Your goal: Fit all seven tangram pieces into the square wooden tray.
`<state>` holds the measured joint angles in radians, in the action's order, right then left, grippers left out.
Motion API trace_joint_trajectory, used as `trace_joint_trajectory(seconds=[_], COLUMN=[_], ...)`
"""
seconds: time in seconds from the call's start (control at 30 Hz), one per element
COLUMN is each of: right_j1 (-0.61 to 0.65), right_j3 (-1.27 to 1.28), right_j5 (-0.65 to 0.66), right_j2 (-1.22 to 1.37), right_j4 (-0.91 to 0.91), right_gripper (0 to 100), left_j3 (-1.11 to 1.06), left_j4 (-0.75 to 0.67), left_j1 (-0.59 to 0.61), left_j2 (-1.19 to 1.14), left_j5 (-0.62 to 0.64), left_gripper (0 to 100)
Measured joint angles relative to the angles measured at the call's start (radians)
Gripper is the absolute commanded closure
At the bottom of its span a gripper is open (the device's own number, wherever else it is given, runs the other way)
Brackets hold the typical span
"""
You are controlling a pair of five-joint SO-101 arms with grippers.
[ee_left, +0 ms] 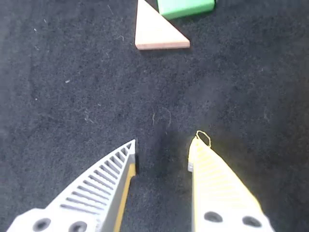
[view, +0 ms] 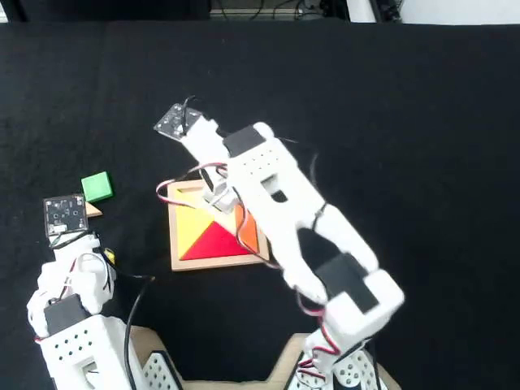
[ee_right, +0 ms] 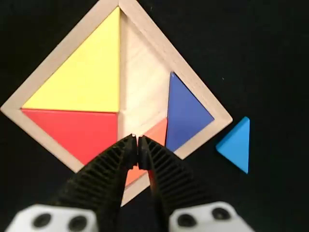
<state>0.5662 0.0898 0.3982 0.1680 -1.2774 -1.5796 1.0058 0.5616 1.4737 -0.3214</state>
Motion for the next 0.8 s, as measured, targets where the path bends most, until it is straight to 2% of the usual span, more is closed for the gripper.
trace_joint_trajectory(seconds=[0.1, 0.17, 0.3, 0.43, 0.53, 0.63, 0.73, 0.8], right_j1=[0.003, 0.003, -0.003, -0.044, -0.137, -0.281, -0.41, -0.445], right_j3=[0.103, 0.158, 0.204, 0.206, 0.206, 0.21, 0.285, 0.379], right_j5=[0.0, 0.0, 0.0, 0.0, -0.002, -0.074, -0.173, -0.203], right_j2=[-0.061, -0.072, -0.078, -0.086, -0.135, -0.218, -0.307, -0.35], right_j4=[0.048, 0.106, 0.186, 0.121, 0.038, 0.034, 0.106, 0.203], right_gripper=[98.7, 98.7, 98.7, 98.8, 98.8, 98.8, 98.8, 98.7], left_j3=[0.032, 0.13, 0.391, 0.577, 0.657, 0.7, 0.71, 0.712], left_j4=[0.0, 0.029, 0.173, 0.295, 0.315, 0.265, 0.19, 0.17], left_j1=[0.0, 0.011, 0.052, 0.055, 0.054, -0.002, -0.066, -0.086], left_j2=[-0.002, -0.003, -0.035, -0.198, -0.391, -0.565, -0.68, -0.741], left_j5=[0.025, 0.028, 0.021, -0.032, -0.066, -0.072, -0.072, -0.04], left_gripper=[71, 71, 71, 71, 71, 71, 71, 71])
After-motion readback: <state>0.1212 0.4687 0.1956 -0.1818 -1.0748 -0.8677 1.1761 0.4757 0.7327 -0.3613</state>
